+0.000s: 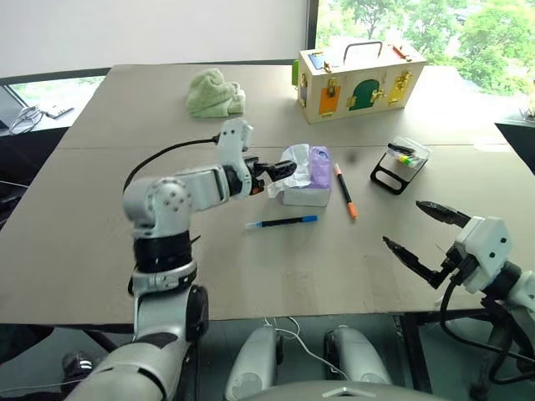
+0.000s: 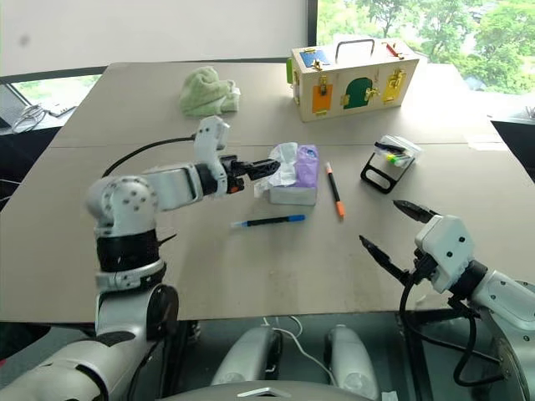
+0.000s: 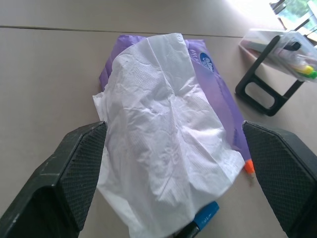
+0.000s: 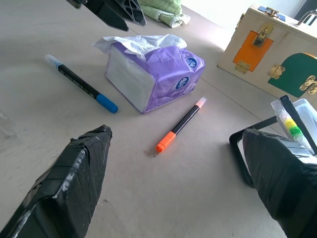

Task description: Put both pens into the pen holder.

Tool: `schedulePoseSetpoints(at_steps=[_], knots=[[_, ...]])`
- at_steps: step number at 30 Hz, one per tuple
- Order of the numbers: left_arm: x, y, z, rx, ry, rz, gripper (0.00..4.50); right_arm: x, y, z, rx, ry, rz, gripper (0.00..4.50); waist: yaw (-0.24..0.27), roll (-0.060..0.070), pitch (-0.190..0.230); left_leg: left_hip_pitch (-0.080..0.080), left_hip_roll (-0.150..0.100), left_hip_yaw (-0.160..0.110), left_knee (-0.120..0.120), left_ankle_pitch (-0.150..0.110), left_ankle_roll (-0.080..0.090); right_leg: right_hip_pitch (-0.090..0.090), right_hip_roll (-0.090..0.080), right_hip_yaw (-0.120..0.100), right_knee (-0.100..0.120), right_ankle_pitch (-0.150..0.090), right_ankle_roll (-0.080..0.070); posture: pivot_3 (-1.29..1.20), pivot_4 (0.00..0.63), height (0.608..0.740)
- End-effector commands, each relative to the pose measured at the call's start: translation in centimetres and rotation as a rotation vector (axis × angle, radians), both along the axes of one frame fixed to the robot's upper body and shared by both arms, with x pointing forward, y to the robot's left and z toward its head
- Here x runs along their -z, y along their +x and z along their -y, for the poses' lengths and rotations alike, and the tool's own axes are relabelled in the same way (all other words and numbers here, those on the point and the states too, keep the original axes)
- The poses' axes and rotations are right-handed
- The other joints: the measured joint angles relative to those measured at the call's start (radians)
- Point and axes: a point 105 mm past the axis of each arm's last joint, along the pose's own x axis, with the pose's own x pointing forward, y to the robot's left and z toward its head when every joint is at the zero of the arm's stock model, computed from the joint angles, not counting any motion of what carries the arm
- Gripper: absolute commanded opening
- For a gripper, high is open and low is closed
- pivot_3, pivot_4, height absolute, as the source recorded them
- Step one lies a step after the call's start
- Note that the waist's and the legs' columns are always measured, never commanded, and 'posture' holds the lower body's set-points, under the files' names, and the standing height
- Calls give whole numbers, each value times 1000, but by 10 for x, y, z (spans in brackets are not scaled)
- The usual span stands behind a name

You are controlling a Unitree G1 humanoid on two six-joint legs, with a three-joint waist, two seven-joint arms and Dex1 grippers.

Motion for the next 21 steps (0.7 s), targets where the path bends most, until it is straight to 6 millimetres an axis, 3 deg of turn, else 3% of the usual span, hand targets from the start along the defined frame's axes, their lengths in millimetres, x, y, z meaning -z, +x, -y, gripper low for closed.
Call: schedulePoseSetpoints(at_steps=[1, 4, 10, 12, 14, 17, 21], knots=[[10, 24, 12, 3, 50, -27, 4494, -12, -5, -6, -14, 5, 50, 4500, 2, 0, 0, 0, 0, 0, 0, 0, 0, 0, 0, 0, 0, 0, 0, 0, 150, 740], [24, 31, 19, 17, 90, -89, 3706, -18, -9, -8, -19, 7, 68, 4500, 5, 0, 0, -1, 0, 1, -1, 0, 0, -1, 0, 1, -1, 0, 0, 0, 150, 740], [27, 36, 28, 94, 112, -47, 810, -26, -17, -17, -54, 43, 76, 4500, 8, 0, 0, -2, 0, 1, -1, 0, 0, -2, -2, 1, -1, 0, 0, 0, 150, 740], [20, 36, 25, 87, 63, -30, 73, -28, -19, -20, -73, 52, 71, 4500, 8, 0, 0, -2, 0, 1, -1, 0, 0, -2, -2, 1, -1, 0, 0, 0, 150, 740], [6, 35, 15, 77, 13, 4, 28, -29, -19, -23, -94, 56, 67, 4500, 8, 0, 0, -2, 0, 1, -1, 0, 0, -2, -3, 0, -1, 0, 0, 0, 150, 740], [-24, 28, -20, -7, -89, 60, 28, -31, -18, -27, -128, 67, 68, 4500, -10, 0, 1, -3, 0, 3, -2, 0, 0, -4, -7, 2, 0, 0, 0, 0, 150, 740], [-32, 1, -112, -297, -46, 93, 28, -33, -12, -34, -166, 87, 63, 4500, -28, 0, 1, -4, 1, 4, -3, 2, -4, -8, -7, 3, 2, 0, 0, 0, 150, 740]])
